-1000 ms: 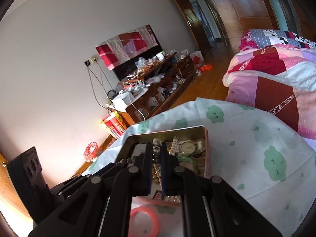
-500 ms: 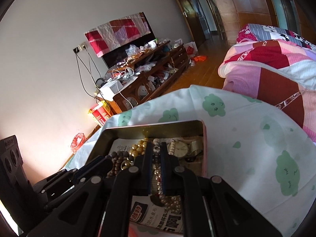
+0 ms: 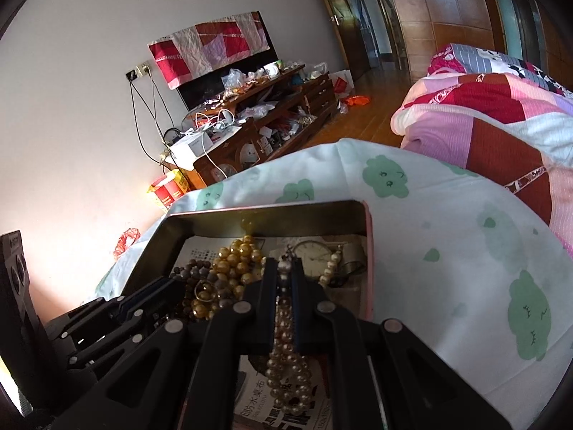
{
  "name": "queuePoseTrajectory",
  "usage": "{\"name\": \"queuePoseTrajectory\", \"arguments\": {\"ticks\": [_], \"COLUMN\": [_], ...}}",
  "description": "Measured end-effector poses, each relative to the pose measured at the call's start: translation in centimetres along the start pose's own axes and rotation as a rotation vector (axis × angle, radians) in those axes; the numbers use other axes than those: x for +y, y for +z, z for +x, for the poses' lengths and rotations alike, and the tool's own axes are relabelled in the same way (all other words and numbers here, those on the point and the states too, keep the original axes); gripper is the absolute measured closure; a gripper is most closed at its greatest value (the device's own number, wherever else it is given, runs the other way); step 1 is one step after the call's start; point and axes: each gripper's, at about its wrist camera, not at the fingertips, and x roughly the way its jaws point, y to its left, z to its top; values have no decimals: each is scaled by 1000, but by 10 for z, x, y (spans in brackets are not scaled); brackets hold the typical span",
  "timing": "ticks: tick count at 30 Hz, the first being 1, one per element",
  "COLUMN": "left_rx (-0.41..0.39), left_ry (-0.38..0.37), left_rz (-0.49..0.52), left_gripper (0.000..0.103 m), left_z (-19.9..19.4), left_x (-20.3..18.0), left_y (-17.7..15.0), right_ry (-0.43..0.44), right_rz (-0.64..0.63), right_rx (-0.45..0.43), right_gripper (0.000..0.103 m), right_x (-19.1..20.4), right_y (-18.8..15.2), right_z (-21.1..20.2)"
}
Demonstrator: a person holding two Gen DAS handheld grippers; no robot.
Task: Organize jewelry
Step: 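Lower the necklace and bracelet into the tin and open both grippers, then withdraw both grippers from the tin toward the two bangles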
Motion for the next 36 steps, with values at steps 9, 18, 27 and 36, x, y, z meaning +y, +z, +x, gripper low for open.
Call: {"name": "queuePoseTrajectory", "arguments": {"ticks": [9, 18, 27, 36], "left_rx": [4, 4, 10, -57], "left_ry": [5, 6, 42, 42], "left_rz": [1, 1, 11, 29], "left_gripper": [94, 94, 93, 46], "left_z": [1, 2, 2, -9], "left_x": [1, 1, 4, -1], "left_y": [0, 0, -1, -2], "right_ry": [26, 45, 31, -17], "right_rz": [5, 59, 87, 107], "right_rx": [-11, -126, -147, -193], "right_gripper": [89, 46, 46, 37], "right_x": [2, -4, -10, -15], "right_y": [-1, 2, 4, 1], "right_z": [-2, -23, -26, -36]}}
